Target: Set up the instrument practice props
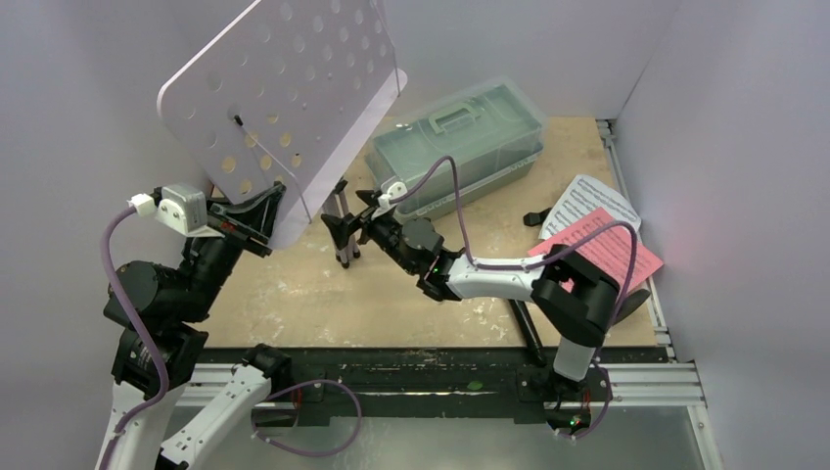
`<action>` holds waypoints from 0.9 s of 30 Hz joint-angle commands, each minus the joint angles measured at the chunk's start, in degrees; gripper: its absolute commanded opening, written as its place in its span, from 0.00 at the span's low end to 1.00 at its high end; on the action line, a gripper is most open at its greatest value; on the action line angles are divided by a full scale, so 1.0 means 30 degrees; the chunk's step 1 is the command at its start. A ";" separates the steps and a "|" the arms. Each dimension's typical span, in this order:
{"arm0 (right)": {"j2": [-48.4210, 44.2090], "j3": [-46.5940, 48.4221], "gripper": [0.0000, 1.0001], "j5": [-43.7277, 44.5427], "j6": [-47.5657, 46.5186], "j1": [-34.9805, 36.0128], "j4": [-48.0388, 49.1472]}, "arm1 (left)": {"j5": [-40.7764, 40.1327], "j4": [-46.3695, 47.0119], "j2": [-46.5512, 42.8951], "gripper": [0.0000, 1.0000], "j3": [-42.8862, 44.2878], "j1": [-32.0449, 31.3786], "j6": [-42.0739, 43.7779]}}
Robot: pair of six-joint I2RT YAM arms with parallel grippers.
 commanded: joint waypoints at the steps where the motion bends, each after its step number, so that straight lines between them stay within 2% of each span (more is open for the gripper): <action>1: 0.1180 0.0208 0.99 -0.0410 -0.0706 0.0104 0.2863 | 0.0682 0.1384 -0.0064 0.00 0.0920 -0.0077 -0.0735; 6: 0.3259 0.1502 0.97 0.0853 -0.1492 0.0131 0.4366 | 0.0836 0.1271 0.0085 0.00 0.0910 -0.0077 -0.0739; 10: 0.4291 0.2253 0.86 0.0725 -0.2965 0.0220 0.5174 | 0.0834 0.0981 0.0092 0.00 0.0983 -0.0069 -0.0701; 12: 0.4729 0.2899 0.75 0.0514 -0.3849 0.0249 0.4877 | 0.0763 0.0800 0.0138 0.00 0.1058 -0.0091 -0.0666; 14: 0.4972 0.3198 0.56 0.0700 -0.4167 0.0242 0.4822 | 0.0697 0.0623 0.0163 0.00 0.1150 -0.0082 -0.0620; 18: 0.4962 0.3005 0.25 0.0763 -0.4365 0.0250 0.5215 | 0.0446 -0.0047 0.0204 0.01 0.1467 -0.0091 -0.0782; 19: 0.4947 0.3078 0.15 0.0267 -0.4395 0.0250 0.5008 | 0.0313 -0.0418 0.0178 0.10 0.1595 -0.0078 -0.0922; 20: 0.4964 0.3187 0.04 -0.0074 -0.4304 0.0250 0.4675 | 0.0172 -0.0686 0.0113 0.24 0.1673 -0.0077 -0.1038; 21: 0.4991 0.3288 0.00 -0.0171 -0.4307 0.0246 0.4351 | 0.0008 -0.0954 0.0028 0.37 0.1749 -0.0077 -0.1166; 23: 0.5160 0.3229 0.00 -0.0471 -0.4517 0.0201 0.4355 | -0.0310 -0.1476 -0.0270 0.55 0.1867 -0.0084 -0.1360; 27: 0.5252 0.3131 0.00 -0.0922 -0.4114 0.0001 0.4500 | -0.1188 -0.3583 -0.0633 0.81 0.3187 -0.0077 -0.1392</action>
